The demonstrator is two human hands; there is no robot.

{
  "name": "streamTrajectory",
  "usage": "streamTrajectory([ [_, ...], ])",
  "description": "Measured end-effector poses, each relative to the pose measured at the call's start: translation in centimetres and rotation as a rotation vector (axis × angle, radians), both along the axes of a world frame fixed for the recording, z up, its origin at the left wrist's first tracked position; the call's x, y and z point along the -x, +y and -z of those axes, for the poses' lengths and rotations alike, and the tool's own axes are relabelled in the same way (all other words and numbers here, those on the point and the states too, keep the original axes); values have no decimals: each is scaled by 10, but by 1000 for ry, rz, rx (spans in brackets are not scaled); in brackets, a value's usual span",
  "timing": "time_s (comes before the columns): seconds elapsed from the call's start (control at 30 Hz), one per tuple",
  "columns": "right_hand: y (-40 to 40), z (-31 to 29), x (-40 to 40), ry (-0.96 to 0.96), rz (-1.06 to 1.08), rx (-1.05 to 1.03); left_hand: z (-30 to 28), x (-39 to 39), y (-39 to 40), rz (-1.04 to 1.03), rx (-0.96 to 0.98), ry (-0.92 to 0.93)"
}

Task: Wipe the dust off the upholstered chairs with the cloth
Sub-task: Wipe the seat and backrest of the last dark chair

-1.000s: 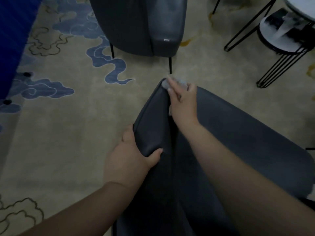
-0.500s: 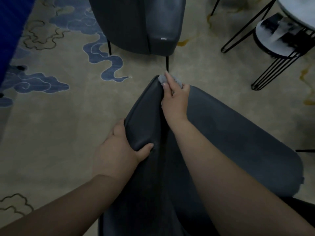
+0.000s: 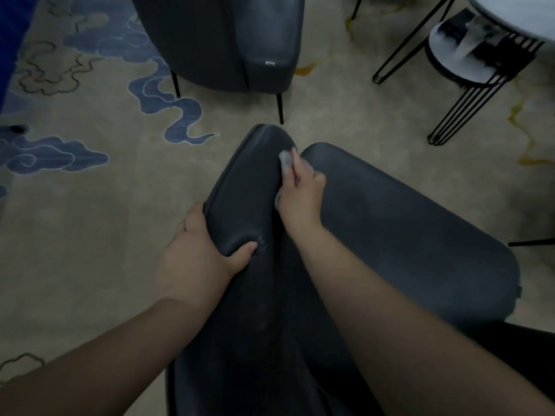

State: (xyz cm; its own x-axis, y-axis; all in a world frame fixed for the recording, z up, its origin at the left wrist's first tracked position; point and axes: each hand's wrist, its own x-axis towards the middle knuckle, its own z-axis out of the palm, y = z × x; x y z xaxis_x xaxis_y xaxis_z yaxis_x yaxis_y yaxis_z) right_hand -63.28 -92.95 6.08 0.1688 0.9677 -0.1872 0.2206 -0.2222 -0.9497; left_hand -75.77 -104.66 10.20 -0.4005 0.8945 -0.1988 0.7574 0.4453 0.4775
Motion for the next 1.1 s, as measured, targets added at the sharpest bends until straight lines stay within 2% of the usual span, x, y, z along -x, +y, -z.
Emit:
streamTrajectory([
  [0.07,21,-1,3,34,52,40,4,0,1,-6,-6,15],
  [0.17,12,2,3,-41,44,48,7,2,-1,-1,-4,40],
  [0.27,-23,5,-4,-134,-87,94,6,2,-1,11,-9,29],
  [0.43,-104,1,-15,-91,-146,187,2,-1,2,29,-2,33],
  [0.57,-150,-11,-38,-31,-281,316,0,2,1,45,45,3],
  [0.67,-174,-27,-60,-86,-330,324,-8,3,0,64,95,-71],
  [0.8,-202,-47,-97,-58,-87,353,-25,3,5,99,192,-167],
  [0.87,-214,-54,-111,-68,-2,350,-36,4,0,127,244,-135],
  [1.0,-230,-77,-122,-72,35,300,-60,9,-35,226,247,2],
  [1.1,-231,-98,-120,-89,44,234,-72,14,-69,228,161,-11],
])
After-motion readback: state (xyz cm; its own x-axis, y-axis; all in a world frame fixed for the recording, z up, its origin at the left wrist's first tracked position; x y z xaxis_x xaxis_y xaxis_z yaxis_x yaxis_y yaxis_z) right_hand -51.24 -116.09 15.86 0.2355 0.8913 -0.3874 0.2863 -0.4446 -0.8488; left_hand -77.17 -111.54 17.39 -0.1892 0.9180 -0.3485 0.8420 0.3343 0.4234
